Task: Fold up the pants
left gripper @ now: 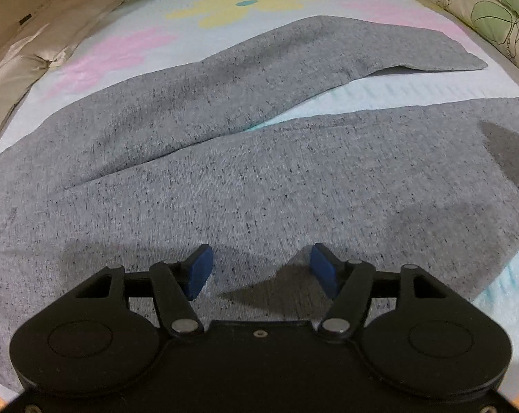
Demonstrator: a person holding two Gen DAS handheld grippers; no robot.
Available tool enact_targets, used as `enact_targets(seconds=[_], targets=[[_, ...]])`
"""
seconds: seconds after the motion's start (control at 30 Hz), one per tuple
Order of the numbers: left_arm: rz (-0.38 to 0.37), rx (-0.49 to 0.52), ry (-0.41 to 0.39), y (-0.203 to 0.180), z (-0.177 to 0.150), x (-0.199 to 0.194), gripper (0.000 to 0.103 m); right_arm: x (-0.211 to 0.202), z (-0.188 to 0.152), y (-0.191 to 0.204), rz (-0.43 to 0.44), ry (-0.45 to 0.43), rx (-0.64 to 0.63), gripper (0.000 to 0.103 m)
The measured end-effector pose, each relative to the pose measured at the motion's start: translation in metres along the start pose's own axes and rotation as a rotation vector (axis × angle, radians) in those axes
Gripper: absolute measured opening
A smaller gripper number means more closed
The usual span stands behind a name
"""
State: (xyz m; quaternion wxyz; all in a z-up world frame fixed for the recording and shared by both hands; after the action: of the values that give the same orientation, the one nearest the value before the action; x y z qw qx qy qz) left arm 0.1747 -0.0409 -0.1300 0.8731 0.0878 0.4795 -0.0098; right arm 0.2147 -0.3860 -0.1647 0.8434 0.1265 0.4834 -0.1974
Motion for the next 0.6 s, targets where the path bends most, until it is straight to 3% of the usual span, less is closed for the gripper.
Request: enact_targets(seconds=[0.13,0.33,0.43,0.6], targets=[[0.005,0.002,0.0,-0.002,0.0,0.0,0.068,-0.026,0.019,-0.029,-0.008,-0.081,0.055,0.062],[0.005,-0.006,0.004,-0.001,0.001,0.0,0.068,-0.036,0.005,-0.071,0.0,-0.033,0.172,0.058],[0.012,-0.001,0.005,-0.002,0.001,-0.001,0.068,-0.028,-0.011,-0.082,0.062,-0.005,0.274,0.044],[0.014,0.007,0.001,-0.003,0.0,-0.002,0.068,-0.013,-0.018,-0.085,0.177,-0.009,0.44,0.038]])
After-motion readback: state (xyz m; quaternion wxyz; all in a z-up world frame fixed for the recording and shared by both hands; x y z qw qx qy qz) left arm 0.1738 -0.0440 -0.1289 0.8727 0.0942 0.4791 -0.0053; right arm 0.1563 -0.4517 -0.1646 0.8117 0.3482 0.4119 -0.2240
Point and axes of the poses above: each gripper's, at about its wrist camera, not at the fingertips, and x roughly the way its jaws point, y to its left, z to its top, the point moved 5 cm from there along x, roughly the way its jaws point, and after that the axes turned 4 degrees about z, right-handed, at the moved point
